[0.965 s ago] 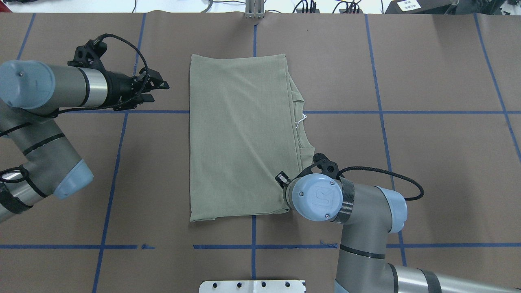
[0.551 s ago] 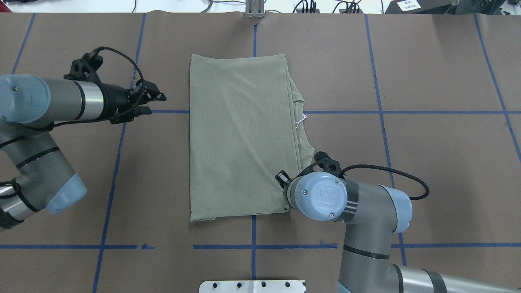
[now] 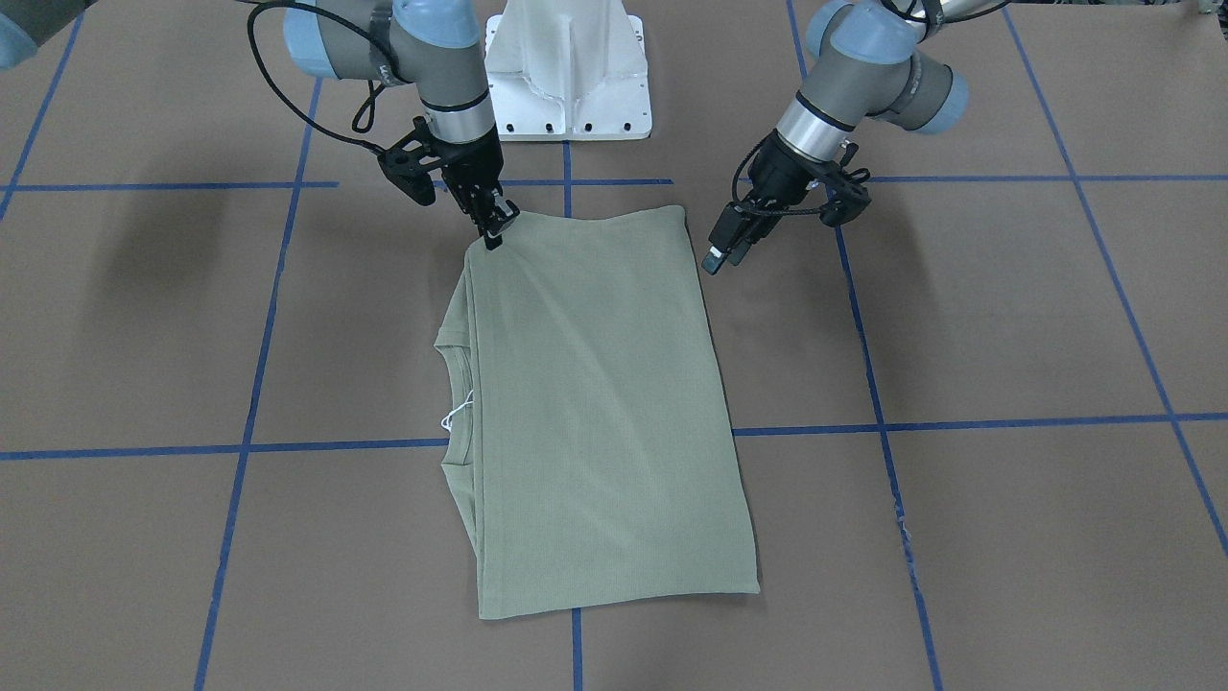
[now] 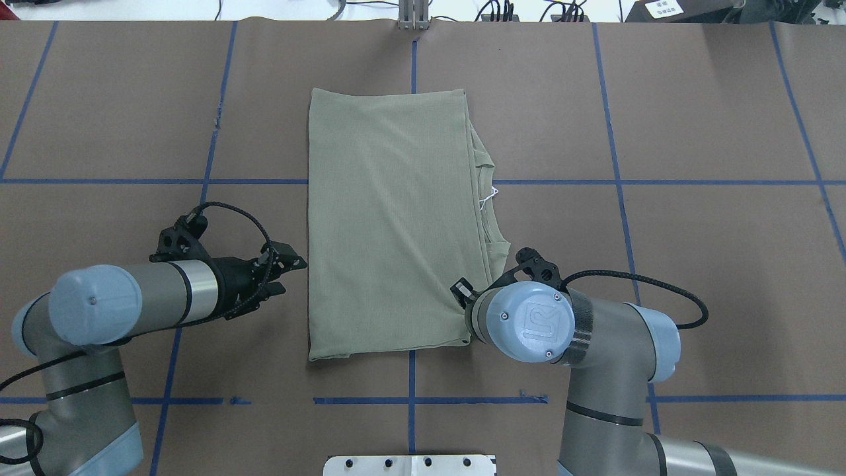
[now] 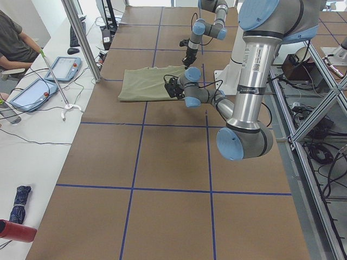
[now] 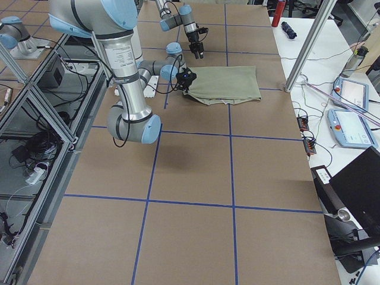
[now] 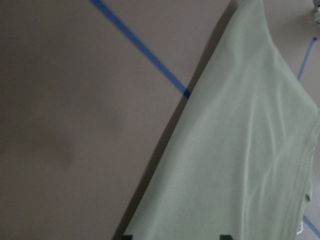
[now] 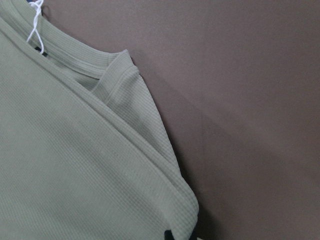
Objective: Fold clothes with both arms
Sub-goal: 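Move the left gripper to the shirt's near corner and grasp it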
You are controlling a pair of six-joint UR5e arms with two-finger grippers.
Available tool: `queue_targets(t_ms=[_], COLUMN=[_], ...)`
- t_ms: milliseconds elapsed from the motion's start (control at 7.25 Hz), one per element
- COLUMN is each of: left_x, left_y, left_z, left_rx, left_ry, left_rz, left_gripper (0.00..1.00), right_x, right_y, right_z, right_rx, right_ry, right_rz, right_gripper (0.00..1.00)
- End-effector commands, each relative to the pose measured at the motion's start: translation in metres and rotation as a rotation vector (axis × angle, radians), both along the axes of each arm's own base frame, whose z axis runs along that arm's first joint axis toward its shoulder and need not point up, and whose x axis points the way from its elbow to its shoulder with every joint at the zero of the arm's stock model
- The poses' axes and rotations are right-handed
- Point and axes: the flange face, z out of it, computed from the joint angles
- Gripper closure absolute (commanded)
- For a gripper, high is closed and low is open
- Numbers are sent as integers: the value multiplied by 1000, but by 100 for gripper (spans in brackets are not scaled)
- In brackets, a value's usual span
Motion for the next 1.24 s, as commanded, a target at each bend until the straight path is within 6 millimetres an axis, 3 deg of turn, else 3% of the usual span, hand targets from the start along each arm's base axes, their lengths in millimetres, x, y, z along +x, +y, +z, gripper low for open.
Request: queue_targets(t_ms=[0, 276, 551, 827, 965, 1103], left_x=[25, 41, 43, 50, 52, 54], left_y=[44, 62, 64, 70, 72, 72], left_z=[-8, -4, -2, 4, 3, 2], left_rx=[-79, -80, -81, -85, -84, -84], left_ry=[-15, -26, -29, -43, -40, -39], left_rz=[41, 47, 51, 62, 66, 67], left_gripper=[34, 34, 35, 43, 55, 85], right_x=[0, 0, 0, 0, 1, 1], right_y=[0, 0, 0, 1, 0, 0], right_z=[0, 0, 0, -1, -1, -1], right_rx=[0, 0, 0, 1, 1, 0], right_ry=[1, -1, 1, -2, -2, -3], right_rz=[-1, -1, -1, -1, 1, 0], right_gripper=[100, 100, 100, 100, 100, 100])
